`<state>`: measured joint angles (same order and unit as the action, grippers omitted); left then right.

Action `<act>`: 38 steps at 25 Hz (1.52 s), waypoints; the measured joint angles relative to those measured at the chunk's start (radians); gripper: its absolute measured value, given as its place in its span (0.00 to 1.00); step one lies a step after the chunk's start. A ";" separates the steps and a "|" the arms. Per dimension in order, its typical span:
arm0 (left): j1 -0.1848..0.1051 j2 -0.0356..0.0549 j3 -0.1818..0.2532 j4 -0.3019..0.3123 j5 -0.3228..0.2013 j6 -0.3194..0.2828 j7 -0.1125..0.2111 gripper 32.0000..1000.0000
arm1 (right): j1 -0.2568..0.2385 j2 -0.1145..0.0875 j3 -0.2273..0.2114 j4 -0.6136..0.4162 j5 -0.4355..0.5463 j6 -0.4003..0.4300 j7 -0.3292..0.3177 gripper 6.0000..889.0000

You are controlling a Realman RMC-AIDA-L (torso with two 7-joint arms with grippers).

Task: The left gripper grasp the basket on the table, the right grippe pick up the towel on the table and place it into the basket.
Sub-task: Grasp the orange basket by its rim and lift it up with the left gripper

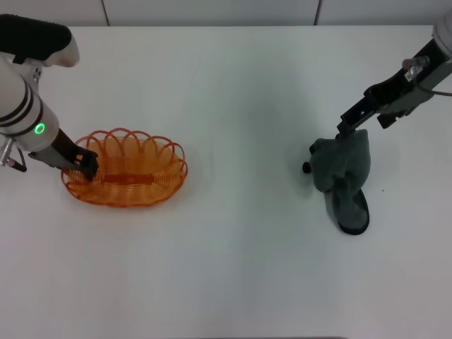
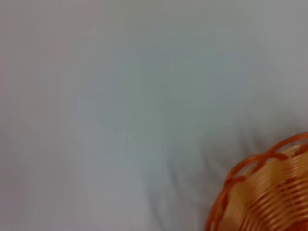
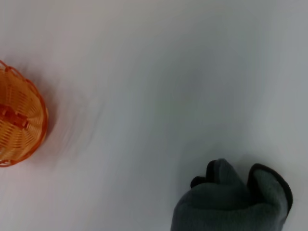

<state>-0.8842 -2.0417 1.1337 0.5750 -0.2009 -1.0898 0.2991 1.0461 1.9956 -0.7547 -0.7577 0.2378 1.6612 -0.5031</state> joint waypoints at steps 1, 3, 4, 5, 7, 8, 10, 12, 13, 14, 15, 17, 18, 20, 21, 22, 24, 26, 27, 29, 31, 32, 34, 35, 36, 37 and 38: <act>-0.001 0.0000 0.000 0.000 0.000 -0.002 0.000 0.37 | 0.000 0.000 0.000 0.000 0.000 0.000 0.000 0.98; -0.004 -0.0001 0.000 0.000 0.000 -0.007 0.000 0.36 | 0.000 0.000 0.000 0.000 0.000 0.000 0.000 0.98; -0.005 -0.0001 0.000 0.001 0.000 -0.009 0.000 0.36 | 0.000 0.000 0.000 0.000 0.000 0.000 0.000 0.98; -0.006 -0.0001 0.000 0.001 0.000 -0.011 0.000 0.35 | 0.000 0.000 0.000 0.000 0.000 0.000 0.000 0.98; -0.007 -0.0008 0.000 0.001 -0.001 -0.012 0.000 0.34 | 0.000 0.000 0.000 0.000 0.000 -0.001 0.000 0.98; -0.007 -0.0010 0.000 0.001 -0.001 -0.013 0.000 0.33 | 0.000 0.000 0.000 0.000 0.000 -0.001 0.000 0.98; -0.007 -0.0015 0.000 0.002 -0.002 -0.015 0.000 0.32 | 0.000 0.000 0.000 0.000 0.000 -0.002 0.000 0.98; -0.007 -0.0016 0.000 0.005 -0.002 -0.020 0.000 0.30 | 0.000 0.000 0.000 0.000 0.000 -0.002 0.000 0.98; -0.007 -0.0017 0.000 0.006 -0.002 -0.022 0.000 0.29 | 0.000 0.000 0.000 0.000 0.000 -0.002 0.000 0.98; -0.007 -0.0017 0.000 0.007 -0.002 -0.023 0.000 0.29 | 0.000 0.000 0.000 0.000 0.000 -0.002 0.000 0.99; -0.007 -0.0017 0.000 0.008 -0.002 -0.024 0.000 0.28 | 0.000 0.000 0.000 0.000 0.000 -0.002 0.000 0.99; -0.007 -0.0017 0.000 0.012 -0.002 -0.024 0.000 0.27 | 0.000 0.000 0.000 0.000 0.000 -0.002 0.000 0.98; -0.007 -0.0017 0.000 0.014 -0.002 -0.024 0.000 0.26 | 0.000 0.000 0.000 0.000 0.000 -0.002 0.000 0.98; -0.007 -0.0016 0.000 0.015 -0.006 -0.024 0.000 0.26 | 0.000 0.000 0.000 0.000 0.000 -0.002 0.000 0.98; -0.007 -0.0016 0.001 0.016 -0.010 -0.024 0.000 0.26 | 0.000 0.000 0.000 0.000 0.000 -0.002 0.000 0.98; -0.007 -0.0016 0.002 0.016 -0.013 -0.025 0.000 0.26 | 0.000 0.000 0.000 0.000 0.000 -0.002 0.000 0.98; -0.007 -0.0013 0.002 0.017 -0.019 -0.029 0.000 0.25 | 0.000 0.000 0.000 0.000 0.000 -0.002 0.000 0.98; -0.007 0.0000 0.001 0.020 -0.024 -0.036 0.000 0.25 | 0.000 0.001 0.000 0.000 0.000 -0.002 0.000 0.98; -0.007 0.0006 0.001 0.026 -0.027 -0.040 0.000 0.25 | 0.000 0.001 0.000 0.000 0.000 -0.002 0.000 0.99; -0.003 0.0006 0.001 0.042 -0.028 -0.048 0.000 0.24 | 0.000 0.001 0.000 0.000 0.000 -0.002 -0.001 0.98; 0.000 0.0002 0.001 0.052 -0.028 -0.053 0.000 0.23 | 0.000 0.002 0.000 0.001 0.000 -0.004 -0.001 0.98; 0.000 0.0000 0.001 0.055 -0.028 -0.054 0.000 0.22 | 0.000 0.002 0.000 0.003 0.000 -0.005 -0.002 0.98; 0.001 -0.0001 0.001 0.055 -0.028 -0.054 0.000 0.21 | 0.000 0.003 0.000 0.006 0.000 -0.009 -0.002 0.98; 0.001 -0.0001 0.001 0.055 -0.028 -0.054 0.000 0.21 | 0.000 0.003 0.000 0.008 0.000 -0.010 -0.002 0.98; 0.001 -0.0001 0.001 0.056 -0.028 -0.055 0.000 0.20 | 0.000 0.003 0.000 0.009 0.000 -0.010 -0.002 0.98; 0.001 -0.0001 0.001 0.056 -0.028 -0.056 0.000 0.20 | 0.000 0.003 0.000 0.011 0.000 -0.010 -0.002 0.98; 0.001 -0.0001 0.001 0.056 -0.028 -0.059 0.000 0.19 | 0.000 0.003 0.000 0.012 0.000 -0.010 -0.002 0.98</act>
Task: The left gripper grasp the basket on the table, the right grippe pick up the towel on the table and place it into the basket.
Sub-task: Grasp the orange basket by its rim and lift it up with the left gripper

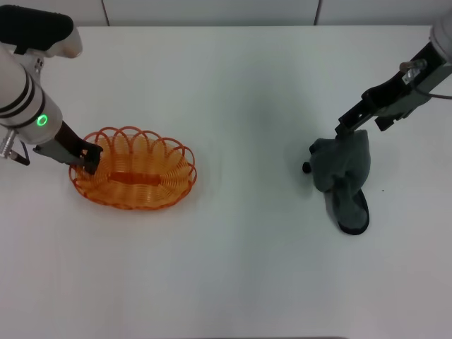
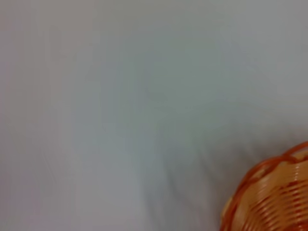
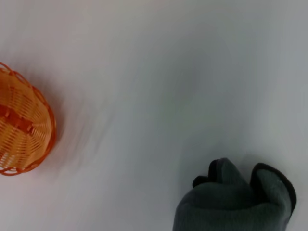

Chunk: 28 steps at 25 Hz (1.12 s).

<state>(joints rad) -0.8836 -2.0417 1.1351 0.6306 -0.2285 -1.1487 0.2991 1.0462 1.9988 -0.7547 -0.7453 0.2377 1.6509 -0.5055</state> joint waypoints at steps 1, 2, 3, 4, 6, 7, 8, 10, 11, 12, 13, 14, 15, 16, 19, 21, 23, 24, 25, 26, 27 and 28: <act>0.000 0.0000 0.000 0.000 0.000 -0.001 0.000 0.19 | 0.000 0.000 0.000 0.001 0.000 0.000 0.000 0.98; 0.000 0.0000 0.000 0.000 0.000 -0.002 0.000 0.19 | 0.000 0.000 0.000 0.001 0.000 0.000 0.000 0.98; 0.000 0.0000 0.000 0.000 0.000 -0.002 0.000 0.18 | 0.000 0.000 0.000 0.001 0.000 0.000 0.000 0.98; 0.000 0.0000 0.000 0.000 0.000 -0.002 0.000 0.18 | 0.000 0.000 0.000 0.001 0.000 0.000 0.000 0.98; 0.000 0.0000 0.000 0.000 0.000 -0.002 0.000 0.18 | 0.000 0.000 0.000 0.001 0.000 -0.001 -0.001 0.98; 0.000 0.0000 0.000 0.000 0.000 -0.002 0.000 0.18 | 0.000 0.000 0.000 0.001 0.000 -0.001 -0.001 0.99; 0.000 0.0001 0.000 0.000 0.000 -0.003 -0.001 0.18 | 0.000 0.000 0.000 0.001 0.000 -0.002 -0.001 0.99; 0.000 0.0003 -0.001 0.000 0.000 -0.009 -0.004 0.18 | 0.000 0.000 0.000 0.000 0.000 -0.002 -0.001 0.98; 0.000 0.0006 -0.011 0.001 0.000 -0.019 -0.006 0.17 | 0.000 0.000 0.000 -0.001 0.000 -0.002 -0.001 0.98; 0.000 0.0008 -0.018 0.004 -0.001 -0.026 -0.006 0.17 | 0.001 0.000 0.000 -0.001 0.000 -0.002 -0.001 0.98; -0.001 0.0011 -0.034 0.020 -0.004 -0.047 -0.006 0.17 | 0.001 0.000 0.000 0.000 0.000 -0.002 -0.002 0.98; 0.000 0.0011 -0.045 0.042 -0.007 -0.069 -0.005 0.16 | 0.001 0.000 0.000 0.000 0.000 -0.002 -0.004 0.98; 0.005 0.0000 -0.051 0.071 -0.008 -0.090 -0.004 0.16 | 0.001 0.000 0.000 0.001 0.000 -0.002 -0.006 0.98; 0.010 -0.0009 -0.051 0.098 -0.010 -0.109 -0.004 0.15 | 0.001 0.000 0.000 0.001 0.000 -0.003 -0.009 0.98; 0.028 -0.0034 -0.049 0.200 -0.022 -0.183 -0.007 0.14 | 0.001 0.000 0.000 0.002 0.000 -0.009 -0.014 0.99; 0.032 -0.0037 -0.045 0.237 -0.037 -0.218 -0.007 0.13 | 0.002 0.000 0.000 0.002 0.000 -0.012 -0.018 0.98; 0.033 -0.0037 -0.042 0.269 -0.052 -0.246 -0.005 0.13 | 0.002 0.000 0.000 0.002 0.000 -0.014 -0.024 0.98; 0.033 -0.0037 -0.040 0.287 -0.061 -0.266 -0.004 0.11 | 0.002 0.000 0.000 0.002 0.000 -0.014 -0.025 0.98; 0.033 -0.0037 -0.039 0.304 -0.068 -0.282 -0.003 0.10 | 0.002 0.002 0.000 0.001 0.000 -0.015 -0.027 0.98; 0.033 -0.0037 -0.039 0.320 -0.074 -0.296 -0.003 0.08 | 0.002 0.004 0.000 0.000 0.000 -0.015 -0.030 0.98; 0.033 -0.0045 -0.036 0.340 -0.079 -0.313 -0.003 0.07 | 0.001 0.006 0.000 -0.003 0.000 -0.016 -0.034 0.98; 0.033 -0.0054 -0.032 0.361 -0.084 -0.329 -0.003 0.06 | 0.001 0.009 -0.001 -0.005 0.000 -0.018 -0.039 0.98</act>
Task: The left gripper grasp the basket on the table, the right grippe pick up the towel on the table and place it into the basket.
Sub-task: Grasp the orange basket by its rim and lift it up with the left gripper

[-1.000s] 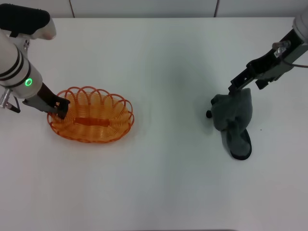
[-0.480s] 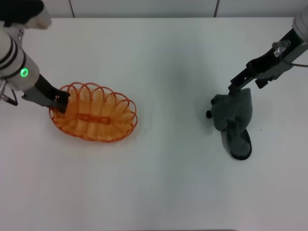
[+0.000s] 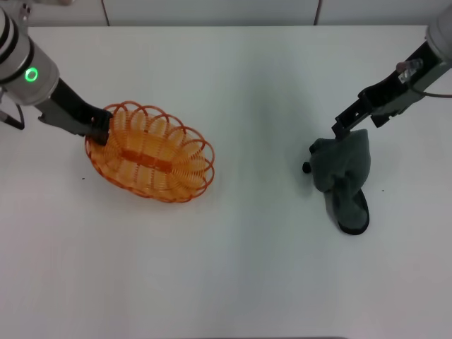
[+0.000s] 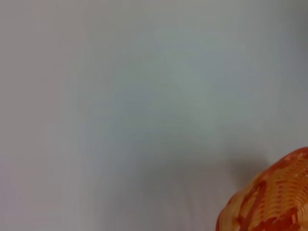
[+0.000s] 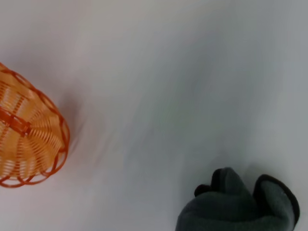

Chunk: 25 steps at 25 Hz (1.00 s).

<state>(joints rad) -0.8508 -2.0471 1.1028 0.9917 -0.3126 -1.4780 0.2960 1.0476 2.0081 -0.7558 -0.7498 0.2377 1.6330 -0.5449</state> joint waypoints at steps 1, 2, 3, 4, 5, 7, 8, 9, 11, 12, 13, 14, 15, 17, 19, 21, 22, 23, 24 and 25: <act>0.000 -0.0011 0.006 0.021 -0.004 -0.016 -0.002 0.06 | 0.000 0.001 0.000 0.001 0.000 -0.004 -0.005 0.98; -0.001 -0.0019 0.013 0.039 -0.010 -0.032 -0.004 0.06 | -0.001 0.002 0.000 0.002 0.000 -0.008 -0.010 0.98; -0.001 -0.0025 0.020 0.055 -0.017 -0.043 -0.006 0.06 | -0.004 0.004 0.000 0.005 0.000 -0.011 -0.015 0.98; -0.001 -0.0032 0.026 0.071 -0.029 -0.053 -0.007 0.06 | -0.008 0.006 0.000 0.005 0.000 -0.015 -0.019 0.98; -0.002 -0.0037 0.035 0.092 -0.046 -0.066 -0.008 0.06 | -0.012 0.007 0.000 0.004 0.000 -0.017 -0.022 0.98; -0.001 -0.0036 0.051 0.127 -0.069 -0.084 -0.015 0.06 | -0.018 0.009 -0.002 0.001 0.000 -0.020 -0.027 0.98; -0.001 -0.0035 0.061 0.140 -0.074 -0.092 -0.020 0.06 | -0.021 0.009 -0.002 0.000 0.000 -0.021 -0.028 0.98; -0.001 -0.0034 0.077 0.154 -0.075 -0.100 -0.030 0.06 | -0.024 0.010 -0.003 -0.002 0.000 -0.022 -0.030 0.99; -0.001 -0.0033 0.111 0.174 -0.077 -0.108 -0.047 0.06 | -0.030 0.012 -0.006 -0.003 0.000 -0.022 -0.034 0.99; -0.002 -0.0033 0.123 0.184 -0.079 -0.110 -0.053 0.06 | -0.034 0.015 -0.010 -0.004 0.000 -0.023 -0.035 0.98; -0.003 -0.0037 0.128 0.190 -0.082 -0.112 -0.056 0.06 | -0.037 0.019 -0.017 -0.004 0.000 -0.024 -0.037 0.98; -0.004 -0.0038 0.130 0.197 -0.085 -0.114 -0.058 0.06 | -0.040 0.026 -0.034 -0.005 0.000 -0.028 -0.038 0.98; -0.006 -0.0041 0.130 0.202 -0.093 -0.117 -0.058 0.06 | -0.043 0.031 -0.055 -0.006 0.000 -0.033 -0.038 0.98; -0.006 -0.0038 0.130 0.210 -0.119 -0.123 -0.055 0.06 | -0.052 0.042 -0.099 -0.013 0.000 -0.045 -0.038 0.98; -0.007 -0.0028 0.131 0.214 -0.138 -0.127 -0.051 0.06 | -0.065 0.049 -0.122 -0.027 0.000 -0.053 -0.038 0.98; -0.008 -0.0027 0.131 0.220 -0.145 -0.128 -0.050 0.06 | -0.073 0.050 -0.125 -0.030 0.000 -0.060 -0.037 0.98; -0.008 -0.0028 0.131 0.222 -0.145 -0.128 -0.050 0.06 | -0.076 0.050 -0.125 -0.030 0.000 -0.068 -0.036 0.98; -0.008 -0.0028 0.131 0.223 -0.145 -0.128 -0.050 0.06 | -0.079 0.050 -0.123 -0.025 0.000 -0.076 -0.034 0.98; -0.008 -0.0028 0.131 0.224 -0.145 -0.128 -0.050 0.06 | -0.082 0.050 -0.122 -0.020 0.000 -0.084 -0.032 0.97; -0.008 -0.0029 0.132 0.225 -0.146 -0.128 -0.049 0.06 | -0.086 0.049 -0.120 -0.015 0.000 -0.093 -0.030 0.97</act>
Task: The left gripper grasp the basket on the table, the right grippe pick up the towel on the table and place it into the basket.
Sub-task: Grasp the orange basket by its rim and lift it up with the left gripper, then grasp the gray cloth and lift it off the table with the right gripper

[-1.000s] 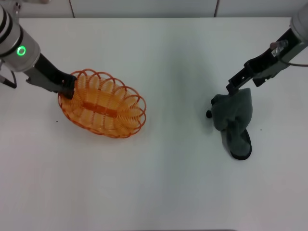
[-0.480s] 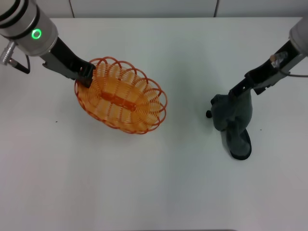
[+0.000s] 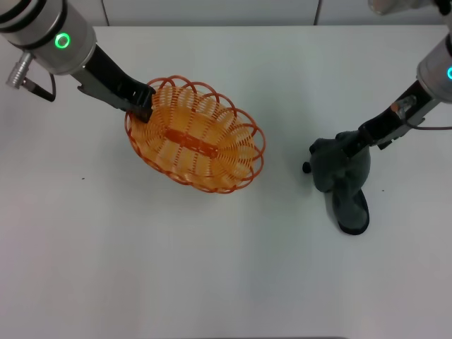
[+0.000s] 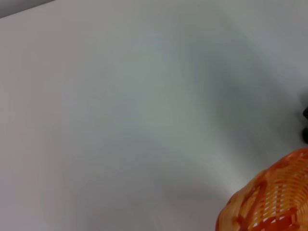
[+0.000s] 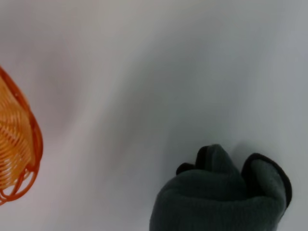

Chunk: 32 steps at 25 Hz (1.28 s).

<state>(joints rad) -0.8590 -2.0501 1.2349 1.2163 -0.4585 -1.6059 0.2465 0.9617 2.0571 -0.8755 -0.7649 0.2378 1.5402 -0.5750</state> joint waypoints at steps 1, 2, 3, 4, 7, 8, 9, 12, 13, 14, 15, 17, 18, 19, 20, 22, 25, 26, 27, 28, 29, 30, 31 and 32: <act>0.000 -0.0003 0.001 0.000 0.000 0.001 0.000 0.06 | -0.005 -0.001 0.001 0.004 0.000 -0.010 0.004 0.97; 0.000 -0.0005 0.002 0.000 -0.001 0.002 0.000 0.06 | -0.010 -0.001 0.002 0.007 0.000 -0.018 0.008 0.97; 0.000 -0.0009 0.005 0.000 -0.001 0.004 0.000 0.06 | -0.015 -0.001 0.003 0.008 0.000 -0.030 0.012 0.96; 0.000 -0.0012 0.009 0.000 -0.001 0.006 0.001 0.06 | -0.019 -0.001 0.003 0.009 0.000 -0.040 0.017 0.96; 0.001 -0.0012 0.017 0.001 -0.002 0.010 0.002 0.06 | -0.032 -0.002 0.012 0.031 0.007 -0.095 0.025 0.95; 0.001 -0.0012 0.017 0.001 -0.002 0.012 0.002 0.06 | -0.033 -0.004 0.016 0.054 0.019 -0.122 0.025 0.95; 0.001 -0.0012 0.017 0.001 -0.002 0.013 0.002 0.06 | -0.034 -0.005 0.018 0.074 0.029 -0.144 0.024 0.95; 0.001 -0.0010 0.017 0.001 -0.002 0.016 0.002 0.06 | -0.035 -0.009 0.018 0.152 0.049 -0.202 0.016 0.94; 0.001 -0.0010 0.017 0.002 -0.002 0.019 0.002 0.06 | -0.035 -0.011 0.018 0.167 0.050 -0.216 0.012 0.94; 0.000 -0.0010 0.017 0.002 -0.002 0.020 0.002 0.06 | -0.035 -0.011 0.018 0.179 0.049 -0.231 0.008 0.93; 0.000 -0.0009 0.017 0.002 -0.003 0.022 0.002 0.06 | -0.036 -0.011 0.018 0.190 0.050 -0.251 0.002 0.93; 0.002 -0.0008 0.017 0.002 -0.003 0.024 0.003 0.06 | -0.037 -0.011 0.018 0.200 0.050 -0.280 -0.009 0.84; 0.003 -0.0008 0.017 0.002 -0.003 0.024 0.003 0.06 | -0.037 -0.011 0.018 0.202 0.050 -0.289 -0.014 0.80; 0.004 -0.0008 0.017 0.002 -0.003 0.025 0.003 0.06 | -0.039 -0.011 0.018 0.202 0.052 -0.292 -0.017 0.76; 0.005 -0.0008 0.017 0.001 -0.003 0.027 0.003 0.06 | -0.041 -0.010 0.019 0.201 0.057 -0.293 -0.021 0.71; 0.006 -0.0008 0.017 -0.001 -0.003 0.032 0.003 0.06 | -0.046 -0.010 0.019 0.197 0.075 -0.291 -0.027 0.63; 0.008 -0.0008 0.017 0.000 -0.006 0.033 0.004 0.06 | -0.049 -0.016 0.019 0.197 0.107 -0.287 -0.035 0.50; 0.009 -0.0008 0.017 0.000 -0.010 0.033 0.005 0.06 | -0.050 -0.018 0.019 0.199 0.113 -0.287 -0.035 0.45; 0.011 -0.0008 0.017 0.000 -0.014 0.034 0.006 0.06 | -0.052 -0.020 0.020 0.199 0.120 -0.286 -0.037 0.41; 0.013 -0.0008 0.018 0.000 -0.019 0.035 0.008 0.06 | -0.055 -0.021 0.020 0.200 0.125 -0.286 -0.040 0.38; 0.014 -0.0008 0.018 0.000 -0.023 0.035 0.010 0.06 | -0.059 -0.021 0.019 0.199 0.131 -0.285 -0.042 0.34; 0.016 -0.0008 0.018 0.000 -0.026 0.035 0.011 0.06 | -0.061 -0.022 0.019 0.198 0.133 -0.284 -0.045 0.30; 0.017 -0.0007 0.018 0.000 -0.028 0.036 0.012 0.06 | -0.062 -0.022 0.019 0.197 0.135 -0.284 -0.046 0.26; 0.017 -0.0007 0.018 0.000 -0.028 0.036 0.012 0.06 | -0.064 -0.022 0.019 0.197 0.137 -0.281 -0.047 0.25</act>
<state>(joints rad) -0.8425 -2.0508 1.2533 1.2165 -0.4866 -1.5703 0.2580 0.8975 2.0352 -0.8567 -0.5684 0.3746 1.2590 -0.6218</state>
